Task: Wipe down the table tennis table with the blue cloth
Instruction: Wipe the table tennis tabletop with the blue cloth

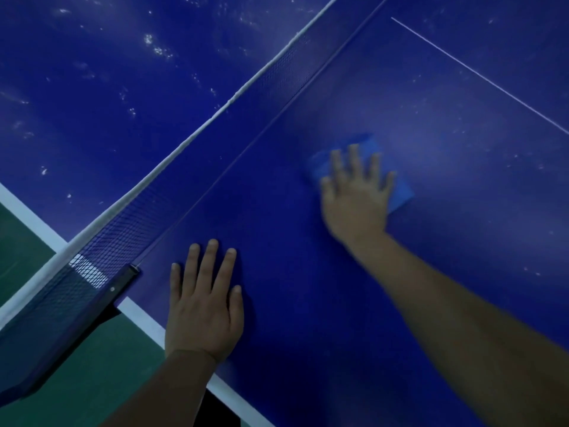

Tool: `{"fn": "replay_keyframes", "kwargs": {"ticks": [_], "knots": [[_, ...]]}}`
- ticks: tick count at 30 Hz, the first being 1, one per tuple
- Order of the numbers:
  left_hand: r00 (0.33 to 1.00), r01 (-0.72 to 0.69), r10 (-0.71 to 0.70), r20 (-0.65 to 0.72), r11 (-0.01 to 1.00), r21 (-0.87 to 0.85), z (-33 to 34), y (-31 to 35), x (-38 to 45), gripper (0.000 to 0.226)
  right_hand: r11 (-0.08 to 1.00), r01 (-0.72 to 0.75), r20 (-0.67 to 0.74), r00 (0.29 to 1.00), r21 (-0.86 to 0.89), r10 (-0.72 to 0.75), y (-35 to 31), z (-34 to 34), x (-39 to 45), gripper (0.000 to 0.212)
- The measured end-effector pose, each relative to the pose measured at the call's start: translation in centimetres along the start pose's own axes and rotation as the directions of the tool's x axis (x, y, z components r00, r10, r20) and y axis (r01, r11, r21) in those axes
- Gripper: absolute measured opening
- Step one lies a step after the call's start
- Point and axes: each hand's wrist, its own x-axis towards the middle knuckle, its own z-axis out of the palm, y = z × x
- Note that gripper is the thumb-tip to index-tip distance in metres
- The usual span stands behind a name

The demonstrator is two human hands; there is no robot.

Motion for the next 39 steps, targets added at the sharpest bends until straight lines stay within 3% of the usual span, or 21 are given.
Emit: {"fn": "replay_keyframes", "kwargs": {"ticks": [2,3,5,8,10,12,15,17,19,21,23,25,26,29,31,33,35,37,39], "knots": [[1.0,0.003,-0.004,-0.009,0.999,-0.032,0.0,0.0,0.0,0.059,0.933,0.358,0.05,0.933,-0.029,-0.356,-2.0,0.8,-2.6,0.057],[1.0,0.005,-0.006,-0.024,0.998,-0.062,-0.1,0.0,0.3,0.059,0.909,0.417,0.071,0.907,-0.025,-0.415,-1.4,0.6,-2.0,0.056],[0.997,0.003,-0.013,-0.075,0.993,-0.122,-0.3,0.2,1.8,0.06,0.949,0.309,0.055,0.95,-0.058,-0.306,1.5,0.0,1.1,0.057],[0.994,-0.032,0.012,-0.112,0.982,-0.184,-1.2,1.7,6.8,0.06,0.998,-0.061,0.077,0.995,-0.035,0.063,5.1,-1.2,5.8,0.058],[0.993,-0.105,0.096,-0.075,0.986,-0.13,-1.4,3.1,10.1,0.063,0.993,-0.12,0.044,0.992,-0.013,0.121,3.5,-1.2,5.8,0.058],[0.987,-0.158,0.156,-0.046,0.986,-0.045,-1.1,3.6,12.0,0.066,0.993,0.108,-0.021,0.994,-0.041,-0.109,0.1,-0.3,3.4,0.057],[0.982,-0.177,0.175,-0.067,0.984,-0.027,-0.5,3.2,12.5,0.066,0.856,0.516,0.037,0.856,-0.006,-0.516,-3.3,1.0,0.9,0.056],[0.981,-0.182,0.179,-0.075,0.983,-0.032,-0.4,3.1,12.4,0.066,0.791,0.611,0.082,0.787,0.031,-0.611,-3.7,0.6,3.4,0.056],[0.981,-0.185,0.184,-0.064,0.982,-0.025,-0.3,3.1,12.6,0.066,0.791,0.611,0.088,0.79,-0.03,-0.607,-3.0,0.1,8.5,0.057],[0.981,-0.192,0.192,-0.034,0.981,-0.007,-0.3,3.1,12.7,0.064,0.893,0.438,0.077,0.899,-0.104,-0.432,-0.9,-0.8,14.8,0.056],[0.981,-0.192,0.192,-0.01,0.981,-0.006,-0.3,3.0,12.8,0.063,0.992,0.114,0.035,0.993,-0.048,-0.112,1.5,-1.9,19.4,0.056],[0.981,-0.193,0.193,0.011,0.981,-0.014,-0.5,3.0,12.9,0.061,0.994,-0.1,0.028,0.995,0.041,0.099,1.1,-1.7,19.7,0.057],[0.98,-0.197,0.197,0.018,0.98,-0.016,-0.6,3.0,13.0,0.061,0.997,-0.069,-0.012,0.998,0.025,0.069,-0.2,-1.1,18.4,0.057],[0.977,-0.212,0.212,0.02,0.977,-0.013,-0.7,3.1,13.1,0.06,0.954,0.299,0.014,0.954,0.022,-0.3,-4.4,0.4,12.6,0.059],[0.975,-0.219,0.219,0.032,0.976,-0.001,-0.7,3.2,13.2,0.059,0.925,0.379,0.072,0.922,0.033,-0.38,-2.7,-0.1,12.6,0.06],[0.974,-0.222,0.222,0.042,0.975,0.005,-0.7,3.1,13.2,0.058,0.977,0.206,0.033,0.978,-0.046,-0.205,2.3,-0.9,15.1,0.058],[0.974,-0.221,0.22,0.059,0.975,0.011,-0.7,3.1,13.2,0.058,0.988,-0.133,-0.018,0.991,-0.078,0.132,8.8,-1.6,16.9,0.056],[0.974,-0.216,0.215,0.07,0.976,0.012,-0.7,3.2,13.3,0.057,0.885,-0.464,-0.004,0.886,0.038,0.465,13.8,-2.6,16.9,0.058],[0.975,-0.209,0.208,0.075,0.978,0.008,-0.8,3.2,13.3,0.058,0.792,-0.601,0.002,0.797,0.11,0.604,13.7,-2.5,16.1,0.06]]}}
